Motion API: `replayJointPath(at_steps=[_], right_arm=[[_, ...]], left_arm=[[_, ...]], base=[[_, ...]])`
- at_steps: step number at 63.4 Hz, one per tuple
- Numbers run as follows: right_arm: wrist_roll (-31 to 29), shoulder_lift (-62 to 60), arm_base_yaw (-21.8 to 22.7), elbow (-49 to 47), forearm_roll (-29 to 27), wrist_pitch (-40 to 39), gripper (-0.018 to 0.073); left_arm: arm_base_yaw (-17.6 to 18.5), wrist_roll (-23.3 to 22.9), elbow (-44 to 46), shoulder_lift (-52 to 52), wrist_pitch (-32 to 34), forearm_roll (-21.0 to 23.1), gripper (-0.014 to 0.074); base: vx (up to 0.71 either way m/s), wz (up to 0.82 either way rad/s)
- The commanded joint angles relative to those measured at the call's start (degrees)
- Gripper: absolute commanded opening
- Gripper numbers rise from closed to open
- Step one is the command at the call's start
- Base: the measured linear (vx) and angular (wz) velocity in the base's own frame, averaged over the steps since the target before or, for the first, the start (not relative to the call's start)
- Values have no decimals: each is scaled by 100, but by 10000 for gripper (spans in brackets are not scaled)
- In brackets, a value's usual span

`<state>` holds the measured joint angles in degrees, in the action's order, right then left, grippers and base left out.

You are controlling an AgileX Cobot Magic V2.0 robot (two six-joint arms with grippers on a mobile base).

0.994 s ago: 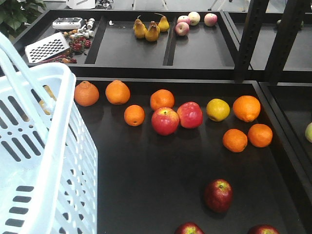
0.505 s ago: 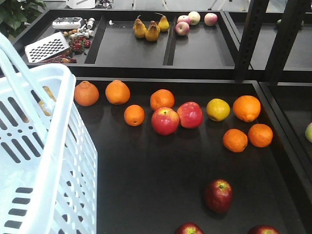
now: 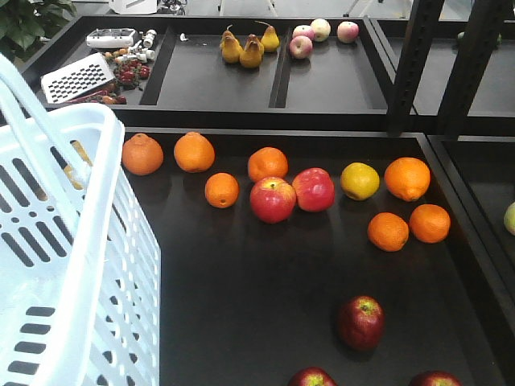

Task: Pick three apples into basket with both arms

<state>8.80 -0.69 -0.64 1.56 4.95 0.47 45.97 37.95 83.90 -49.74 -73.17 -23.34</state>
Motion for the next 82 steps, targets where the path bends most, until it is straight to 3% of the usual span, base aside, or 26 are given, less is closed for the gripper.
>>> replayJointPath(at_steps=[1, 21, 31, 46, 55, 67, 82], right_arm=[[-5, -75, -1, 84, 19, -442, -8], [-5, -75, -1, 84, 19, -442, -8], [-5, -75, -1, 84, 19, -442, -8], [-5, -75, -1, 84, 19, -442, -8], [-5, -75, -1, 84, 19, -442, -8], [-5, -75, -1, 84, 19, -442, -8], [-5, -75, -1, 84, 19, -442, -8]], left_arm=[[18, -88, 154, 12, 489, -143, -7], [18, -88, 154, -2, 444, -104, -7], [18, -82, -15, -95, 733, -526, -7], [18, 123, -1353, -143, 2322, -944, -7], [13, 61, -2253, -160, 3418, -933, -7], [-13, -73, -2923, -522, 4263, -933, -7], [-740, -232, -2932, -1383, 5356, -701, -7]], base=[[0, 0], [0, 0], [0, 0], [0, 0], [0, 0], [0, 0], [0, 0]])
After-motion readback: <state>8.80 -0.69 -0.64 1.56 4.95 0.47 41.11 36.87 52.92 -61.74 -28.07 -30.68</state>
